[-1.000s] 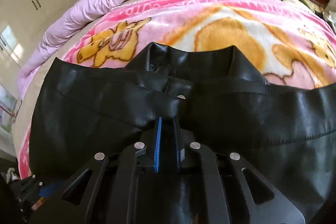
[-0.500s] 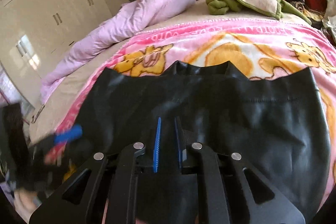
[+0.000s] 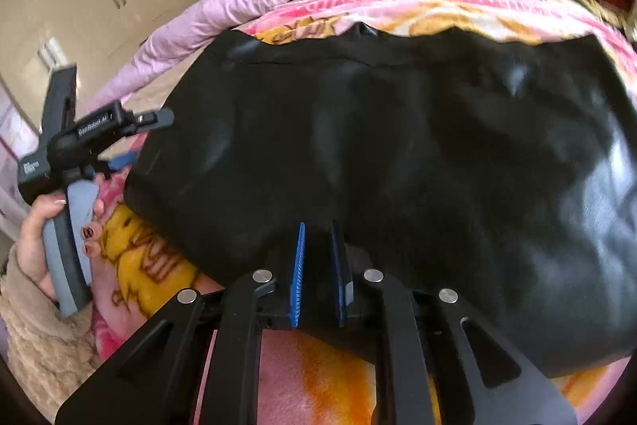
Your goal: Fold large clothes
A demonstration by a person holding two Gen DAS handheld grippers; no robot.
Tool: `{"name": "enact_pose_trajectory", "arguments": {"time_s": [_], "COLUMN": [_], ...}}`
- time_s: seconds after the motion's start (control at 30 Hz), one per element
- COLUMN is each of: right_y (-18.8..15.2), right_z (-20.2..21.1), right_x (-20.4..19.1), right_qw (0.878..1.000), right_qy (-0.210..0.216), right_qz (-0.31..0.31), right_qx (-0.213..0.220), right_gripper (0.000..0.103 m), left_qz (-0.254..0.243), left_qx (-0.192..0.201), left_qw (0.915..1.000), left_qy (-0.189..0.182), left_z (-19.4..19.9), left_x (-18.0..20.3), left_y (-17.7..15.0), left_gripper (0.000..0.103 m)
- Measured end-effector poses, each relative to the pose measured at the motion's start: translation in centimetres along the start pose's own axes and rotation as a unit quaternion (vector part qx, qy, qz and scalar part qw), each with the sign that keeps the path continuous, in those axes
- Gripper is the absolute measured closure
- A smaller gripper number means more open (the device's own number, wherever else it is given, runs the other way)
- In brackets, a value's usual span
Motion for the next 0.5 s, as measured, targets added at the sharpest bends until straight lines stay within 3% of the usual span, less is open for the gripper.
{"name": "enact_pose_trajectory", "arguments": {"time_s": [0.27,0.33,0.37,0.5], "right_y": [0.0,-0.2,-0.3,-0.4], "right_z": [-0.2,0.1,0.2,0.5], "right_x": [0.0,-0.1,-0.1,-0.2], "right_qw": [1.0,1.0,1.0,0.999], "right_qy": [-0.009,-0.008,-0.007,-0.008], "right_qz": [0.008,0.012,0.011,0.017], "right_qx": [0.017,0.023,0.025,0.028], "right_gripper": [0.091,0.091,0.091,0.091], "left_qz": [0.018,0.022,0.026,0.017], "left_qx": [-0.011,-0.014,-0.017,-0.014], "left_qw": [0.999,0.9981,0.9966,0.9969], "left_qy": [-0.039,-0.057,-0.077,-0.076], "left_z": [-1.4,-1.4,-1.5,-1.1], "left_x": [0.1,0.5,1.0,1.6], "left_y": [-0.7,-0.9,-0.8,-0.8], "left_gripper": [0.013,0.033,0.05,0.059]}}
Point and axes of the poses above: each gripper's, at about its wrist camera, not at the fingertips, and z roughly against the way its jaws point, x to its right, y to its top, the point moved 9 cm from there along -z, roughly the way its jaws point
